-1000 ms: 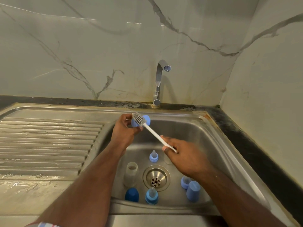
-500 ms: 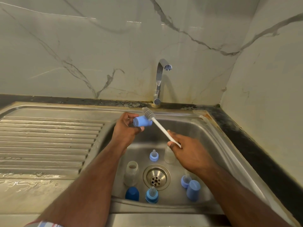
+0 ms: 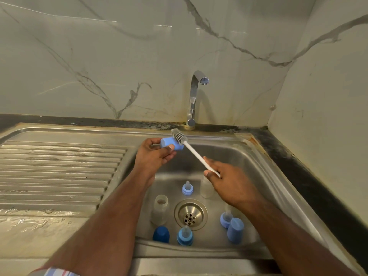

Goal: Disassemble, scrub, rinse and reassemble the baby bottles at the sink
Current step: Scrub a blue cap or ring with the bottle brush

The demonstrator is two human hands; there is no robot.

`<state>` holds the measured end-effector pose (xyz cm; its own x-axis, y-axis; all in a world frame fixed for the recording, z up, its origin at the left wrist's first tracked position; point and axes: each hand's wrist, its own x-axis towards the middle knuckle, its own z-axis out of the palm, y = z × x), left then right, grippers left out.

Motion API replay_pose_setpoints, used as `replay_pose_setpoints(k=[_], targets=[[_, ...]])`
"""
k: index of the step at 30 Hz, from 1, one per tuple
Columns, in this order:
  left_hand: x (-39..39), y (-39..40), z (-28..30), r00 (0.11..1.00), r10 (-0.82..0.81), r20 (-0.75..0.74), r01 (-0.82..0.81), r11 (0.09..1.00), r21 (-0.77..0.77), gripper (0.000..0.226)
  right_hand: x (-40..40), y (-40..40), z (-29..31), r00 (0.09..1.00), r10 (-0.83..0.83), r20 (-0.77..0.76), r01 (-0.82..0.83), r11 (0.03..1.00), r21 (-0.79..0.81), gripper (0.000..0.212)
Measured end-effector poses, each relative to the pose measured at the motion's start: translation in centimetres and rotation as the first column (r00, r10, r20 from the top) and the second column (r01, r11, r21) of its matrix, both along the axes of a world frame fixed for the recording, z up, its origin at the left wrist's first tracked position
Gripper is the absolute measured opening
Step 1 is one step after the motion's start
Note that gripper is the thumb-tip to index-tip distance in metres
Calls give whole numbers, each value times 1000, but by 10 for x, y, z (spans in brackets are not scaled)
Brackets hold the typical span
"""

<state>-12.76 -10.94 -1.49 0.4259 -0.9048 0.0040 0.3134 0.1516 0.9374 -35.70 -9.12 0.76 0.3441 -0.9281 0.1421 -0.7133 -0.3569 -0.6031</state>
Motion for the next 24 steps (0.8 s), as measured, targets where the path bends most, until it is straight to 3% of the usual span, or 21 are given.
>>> replay_pose_setpoints(k=[8, 12, 19, 24], targets=[[0, 6, 7, 989, 0, -149, -1, 1000, -12, 19, 0, 1, -1, 1000, 15, -3, -15, 1000, -8, 47], [0, 6, 9, 982, -14, -190, 13, 1000, -5, 25, 1, 4, -2, 999, 29, -13, -29, 999, -12, 48], [1, 6, 11, 983, -1, -184, 24, 992, 122, 43, -2, -1, -2, 1000, -18, 8, 18, 1000, -8, 49], [2, 8, 13, 982, -7, -191, 48, 976, 210, 42, 3, 7, -1, 997, 60, -38, -61, 998, -15, 48]])
